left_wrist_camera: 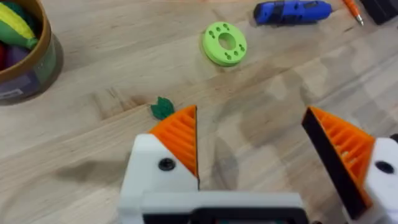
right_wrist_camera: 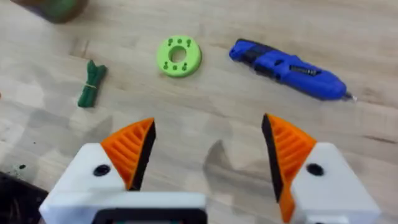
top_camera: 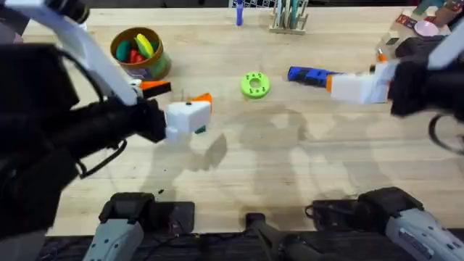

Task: Pick up the gripper from the table and insert it into the empty holder that is missing its gripper. Then pick up a screw, insert it into the mounting hole, and use the screwdriver to tighten it. Finally, clean up the table by picking up the vegetable and placing it into the bucket.

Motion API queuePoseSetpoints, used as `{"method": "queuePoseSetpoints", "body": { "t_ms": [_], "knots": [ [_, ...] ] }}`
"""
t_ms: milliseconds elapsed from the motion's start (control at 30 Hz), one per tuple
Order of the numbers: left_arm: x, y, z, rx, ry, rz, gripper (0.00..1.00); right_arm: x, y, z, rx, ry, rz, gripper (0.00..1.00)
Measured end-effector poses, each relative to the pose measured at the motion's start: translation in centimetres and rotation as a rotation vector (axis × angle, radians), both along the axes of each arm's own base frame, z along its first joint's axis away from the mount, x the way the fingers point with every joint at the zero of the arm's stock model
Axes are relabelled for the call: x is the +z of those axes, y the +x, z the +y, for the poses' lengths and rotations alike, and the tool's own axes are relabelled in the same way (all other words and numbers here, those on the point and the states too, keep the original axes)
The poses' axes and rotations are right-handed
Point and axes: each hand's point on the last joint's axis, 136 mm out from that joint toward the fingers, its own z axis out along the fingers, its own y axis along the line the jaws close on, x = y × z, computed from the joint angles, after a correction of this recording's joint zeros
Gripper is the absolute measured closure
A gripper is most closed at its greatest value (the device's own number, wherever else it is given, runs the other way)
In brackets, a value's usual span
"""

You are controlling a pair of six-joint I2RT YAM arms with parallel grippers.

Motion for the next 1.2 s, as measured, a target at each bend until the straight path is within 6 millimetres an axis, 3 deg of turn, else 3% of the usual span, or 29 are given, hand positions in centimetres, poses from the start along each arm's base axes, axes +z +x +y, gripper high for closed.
{"method": "queuePoseSetpoints", "body": {
  "t_ms": [200, 467, 733, 1033, 1200],
  "knots": [
    [-1.9, 0.7, 0.5, 0.030, 0.020, 0.106, 0.015, -2.5, -1.6, -0.3, -0.009, 0.003, 0.032, 0.017],
    [-6.1, -0.2, 1.7, 0.146, 0.124, 0.419, 0.013, -2.7, -1.6, -0.3, -0.009, 0.002, 0.036, 0.011],
    [-7.5, 2.6, 0.0, 0.207, 0.276, 0.561, 0.014, -2.7, -1.6, -0.3, -0.009, 0.002, 0.035, 0.010],
    [-14.9, 4.9, -1.0, 0.300, 0.434, 0.747, 0.015, -2.7, -1.6, -0.3, -0.009, 0.002, 0.035, 0.010],
    [-17.3, 5.5, -1.0, 0.335, 0.452, 0.800, 0.014, -2.7, -1.6, -0.3, -0.009, 0.002, 0.035, 0.010]
  ]
}}
